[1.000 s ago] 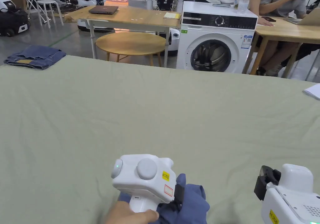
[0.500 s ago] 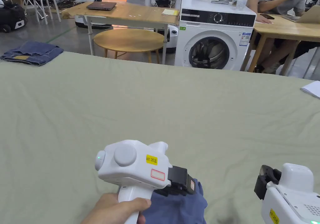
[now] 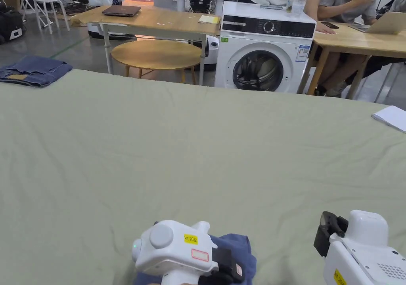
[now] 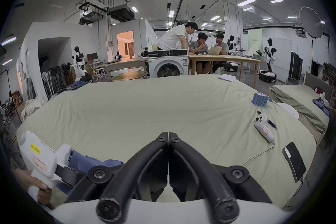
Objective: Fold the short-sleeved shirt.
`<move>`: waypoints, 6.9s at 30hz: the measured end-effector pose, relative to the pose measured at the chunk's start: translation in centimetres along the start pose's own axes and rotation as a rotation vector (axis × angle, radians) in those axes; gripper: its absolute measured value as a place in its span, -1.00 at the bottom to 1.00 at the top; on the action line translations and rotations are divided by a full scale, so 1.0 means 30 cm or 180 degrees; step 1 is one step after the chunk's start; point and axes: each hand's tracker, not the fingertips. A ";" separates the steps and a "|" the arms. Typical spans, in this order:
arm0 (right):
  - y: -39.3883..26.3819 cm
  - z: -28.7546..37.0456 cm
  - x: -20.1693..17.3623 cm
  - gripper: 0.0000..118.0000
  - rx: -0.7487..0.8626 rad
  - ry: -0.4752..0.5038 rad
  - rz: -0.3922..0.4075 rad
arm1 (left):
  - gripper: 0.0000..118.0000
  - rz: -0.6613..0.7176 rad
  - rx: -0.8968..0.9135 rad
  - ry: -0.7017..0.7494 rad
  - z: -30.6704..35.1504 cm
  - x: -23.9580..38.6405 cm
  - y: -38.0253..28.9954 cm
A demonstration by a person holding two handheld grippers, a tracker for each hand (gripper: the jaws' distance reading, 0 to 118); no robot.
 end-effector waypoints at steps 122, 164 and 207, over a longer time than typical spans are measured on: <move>-0.088 -0.129 -0.501 -1.00 -0.0579 0.0808 0.0817 | -0.75 -0.0021 0.0440 -0.0225 0.769 -0.338 0.073; -0.080 -0.187 -0.572 -1.00 -0.0744 0.0870 0.0829 | -0.10 0.0554 0.1037 0.2730 1.868 -0.656 0.113; 0.111 -0.077 -0.211 -1.00 0.0549 0.0074 -0.0106 | -0.98 -0.1847 0.3604 0.2267 0.558 0.167 -0.061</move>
